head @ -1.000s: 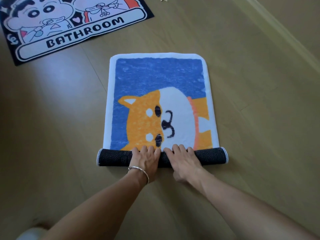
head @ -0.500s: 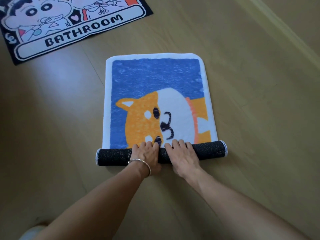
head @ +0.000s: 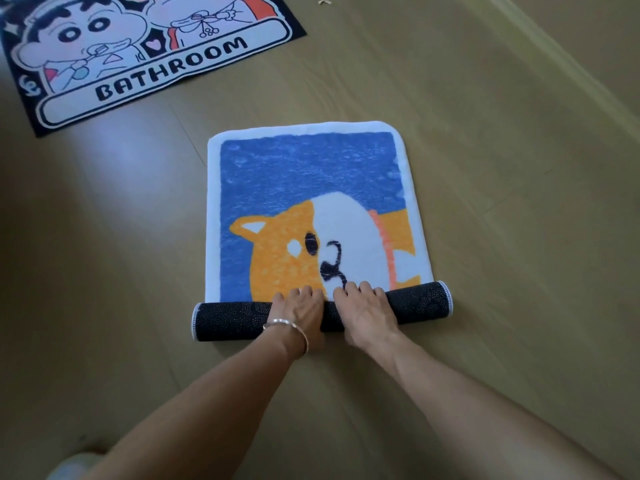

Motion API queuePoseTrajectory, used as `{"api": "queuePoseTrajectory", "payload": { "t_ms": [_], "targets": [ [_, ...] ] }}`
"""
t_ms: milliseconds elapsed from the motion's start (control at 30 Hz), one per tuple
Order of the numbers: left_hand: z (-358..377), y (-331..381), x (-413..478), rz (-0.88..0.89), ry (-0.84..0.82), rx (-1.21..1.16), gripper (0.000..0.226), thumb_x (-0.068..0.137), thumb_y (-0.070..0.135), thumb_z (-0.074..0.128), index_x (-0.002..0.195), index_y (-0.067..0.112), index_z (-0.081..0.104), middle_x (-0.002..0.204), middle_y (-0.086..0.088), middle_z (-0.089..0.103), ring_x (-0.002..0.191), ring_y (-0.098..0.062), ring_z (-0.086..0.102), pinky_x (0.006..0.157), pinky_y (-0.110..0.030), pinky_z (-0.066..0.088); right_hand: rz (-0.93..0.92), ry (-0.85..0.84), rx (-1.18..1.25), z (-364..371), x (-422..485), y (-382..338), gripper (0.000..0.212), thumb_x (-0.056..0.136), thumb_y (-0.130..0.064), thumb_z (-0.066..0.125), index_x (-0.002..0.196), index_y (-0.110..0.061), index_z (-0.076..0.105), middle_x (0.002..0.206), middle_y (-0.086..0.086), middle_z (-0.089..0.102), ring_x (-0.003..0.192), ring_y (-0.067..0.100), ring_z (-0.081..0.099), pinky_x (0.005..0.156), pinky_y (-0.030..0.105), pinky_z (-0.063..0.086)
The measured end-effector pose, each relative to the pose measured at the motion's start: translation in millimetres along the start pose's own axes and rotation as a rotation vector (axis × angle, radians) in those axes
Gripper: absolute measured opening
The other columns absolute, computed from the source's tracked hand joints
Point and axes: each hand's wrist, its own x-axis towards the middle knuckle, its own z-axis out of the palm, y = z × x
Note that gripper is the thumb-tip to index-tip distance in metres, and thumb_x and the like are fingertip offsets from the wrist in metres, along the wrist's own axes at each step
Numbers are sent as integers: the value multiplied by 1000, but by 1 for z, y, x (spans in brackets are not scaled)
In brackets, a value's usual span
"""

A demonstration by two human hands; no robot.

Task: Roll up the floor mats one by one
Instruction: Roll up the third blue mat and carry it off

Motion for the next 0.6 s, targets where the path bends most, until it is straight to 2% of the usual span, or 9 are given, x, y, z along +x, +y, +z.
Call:
{"api": "queuePoseTrajectory", "payload": {
  "t_ms": [100,167,200,267,333,400,500,600],
  "targets": [
    [13,-1,-15,78,208,101,62,79,21,55,134,16,27,120,-7,40,108,-29,43,91,-42,35,-33,-170,75,-17,13,8,26,82,-14,62,101,-16,44,99,4,51,98,26,50,80,35,38],
    [19,-1,-18,68,217,137,60,79,18,54,132,17,27,118,-8,40,106,-30,43,89,-43,36,-77,-279,86,-24,16,12,26,80,-18,65,95,-15,43,84,2,48,85,25,50,70,33,39],
    [19,0,-17,42,202,129,53,80,17,54,127,16,31,115,-8,41,104,-29,44,87,-42,37,-92,-277,81,-23,14,12,27,79,-18,66,94,-14,43,83,2,47,83,24,49,68,33,39],
    [15,2,-12,-17,151,102,42,83,16,55,119,16,35,114,-7,45,104,-27,46,84,-40,38,-113,-154,34,-16,7,11,31,79,-16,65,101,-15,43,98,4,50,90,24,48,73,34,38],
    [6,4,-3,-65,83,40,39,84,20,57,118,17,39,115,-6,49,107,-27,47,86,-40,39,-112,30,-61,-2,-2,9,44,80,-13,64,117,-15,41,115,5,48,104,25,47,84,35,36],
    [0,4,3,-97,21,-5,40,84,27,59,118,17,41,115,-6,51,109,-27,48,88,-41,39,-85,126,-114,5,-7,6,50,81,-10,64,124,-16,38,119,5,47,108,26,47,88,36,35],
    [2,4,-3,-52,121,60,51,82,25,59,126,16,35,116,-6,45,106,-26,47,88,-41,39,-9,60,-56,3,-2,3,49,81,-10,64,123,-17,40,119,4,48,112,26,47,91,37,35],
    [13,3,-8,48,223,134,63,82,18,56,136,16,24,119,-8,41,105,-29,46,89,-42,37,-4,-159,66,-11,11,10,40,81,-15,64,116,-17,44,113,4,53,110,27,51,92,39,35]
  ]
}}
